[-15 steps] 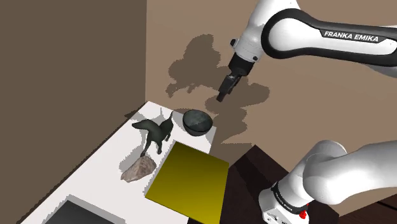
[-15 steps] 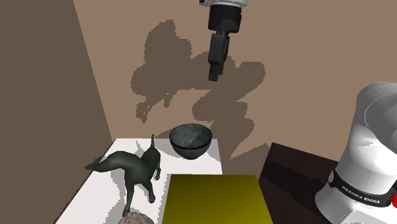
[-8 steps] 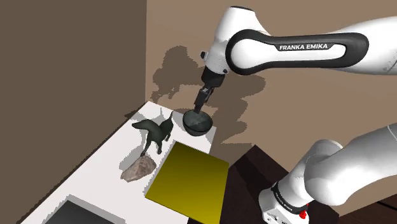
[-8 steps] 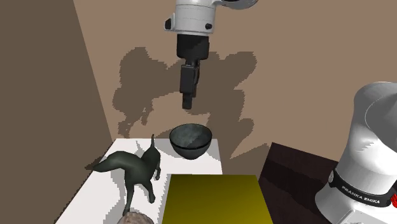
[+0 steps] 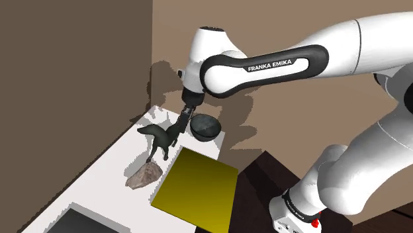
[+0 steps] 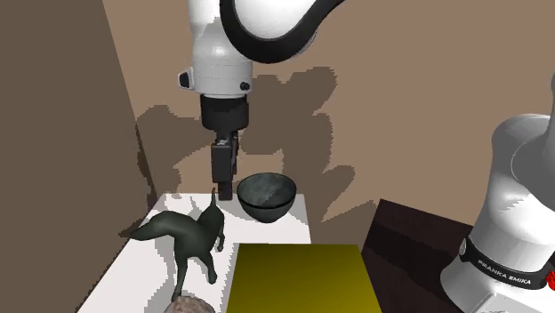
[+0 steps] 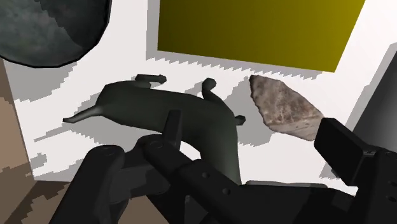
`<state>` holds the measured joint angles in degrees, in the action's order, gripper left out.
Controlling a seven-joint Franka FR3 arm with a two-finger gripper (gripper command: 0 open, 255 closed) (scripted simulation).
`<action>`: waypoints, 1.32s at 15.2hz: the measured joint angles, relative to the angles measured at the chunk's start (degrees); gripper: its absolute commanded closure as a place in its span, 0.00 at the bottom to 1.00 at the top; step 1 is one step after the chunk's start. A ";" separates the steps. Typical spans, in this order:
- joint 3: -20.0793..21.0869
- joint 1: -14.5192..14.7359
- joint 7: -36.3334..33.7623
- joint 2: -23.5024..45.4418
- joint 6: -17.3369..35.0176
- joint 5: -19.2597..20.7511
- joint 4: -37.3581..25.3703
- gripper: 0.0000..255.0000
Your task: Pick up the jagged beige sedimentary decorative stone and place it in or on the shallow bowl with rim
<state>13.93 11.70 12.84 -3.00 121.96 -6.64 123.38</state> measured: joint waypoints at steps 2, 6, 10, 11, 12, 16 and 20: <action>0.93 0.85 0.15 4.16 0.86 1.19 -2.74 0.00; 2.87 3.23 -0.27 11.47 2.44 3.76 -7.36 0.00; 4.10 5.70 -0.18 18.67 3.61 6.63 -12.19 0.00; 4.36 6.44 -0.19 20.56 3.62 7.40 -13.68 0.00; 4.50 7.02 0.06 22.45 4.12 8.14 -14.66 0.00; 4.90 9.43 0.39 28.64 4.19 10.61 -19.60 0.00; 4.62 10.09 0.09 30.97 6.21 11.45 -19.73 0.00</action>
<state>18.55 21.79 12.93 27.97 128.17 4.81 103.65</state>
